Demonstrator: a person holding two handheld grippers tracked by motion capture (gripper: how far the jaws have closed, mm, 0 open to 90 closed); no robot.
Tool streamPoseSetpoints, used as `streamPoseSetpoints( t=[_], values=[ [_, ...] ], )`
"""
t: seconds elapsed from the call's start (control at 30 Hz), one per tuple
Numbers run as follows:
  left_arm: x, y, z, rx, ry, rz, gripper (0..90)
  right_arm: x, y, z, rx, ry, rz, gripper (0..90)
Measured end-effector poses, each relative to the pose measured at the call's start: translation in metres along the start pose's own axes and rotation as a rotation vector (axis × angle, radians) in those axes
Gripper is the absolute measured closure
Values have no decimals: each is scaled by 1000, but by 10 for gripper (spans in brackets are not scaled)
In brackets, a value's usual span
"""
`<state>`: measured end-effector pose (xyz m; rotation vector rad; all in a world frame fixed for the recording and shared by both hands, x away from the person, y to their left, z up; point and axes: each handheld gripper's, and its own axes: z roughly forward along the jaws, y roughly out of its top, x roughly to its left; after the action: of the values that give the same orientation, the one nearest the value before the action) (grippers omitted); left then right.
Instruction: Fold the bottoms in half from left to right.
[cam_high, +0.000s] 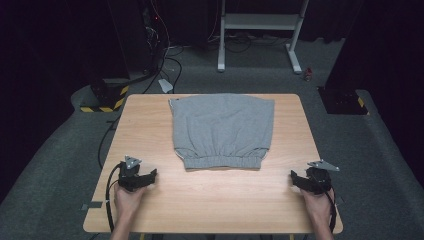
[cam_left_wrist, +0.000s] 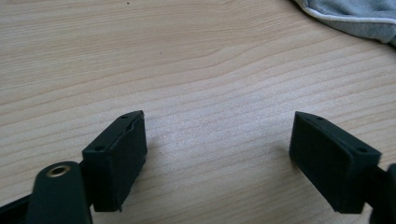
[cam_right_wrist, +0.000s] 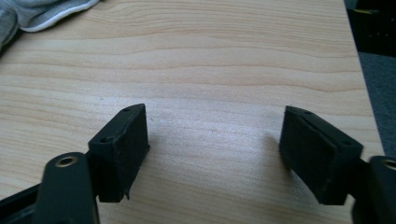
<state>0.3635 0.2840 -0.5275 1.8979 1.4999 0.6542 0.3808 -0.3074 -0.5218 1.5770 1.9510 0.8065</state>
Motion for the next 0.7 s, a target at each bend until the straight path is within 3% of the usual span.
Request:
streamPoseSetpoints(
  t=[0.17,0.47,0.7],
  values=[
    [-1,0,-1,-4,-22,-10,222,1,-1,-2,-12,13,5,316],
    [-4,2,-1,-12,-59,-15,232,-1,0,-8,-37,22,27,311],
    [-8,5,-2,-21,-91,-14,233,2,1,-9,-48,41,13,342]
  ],
)
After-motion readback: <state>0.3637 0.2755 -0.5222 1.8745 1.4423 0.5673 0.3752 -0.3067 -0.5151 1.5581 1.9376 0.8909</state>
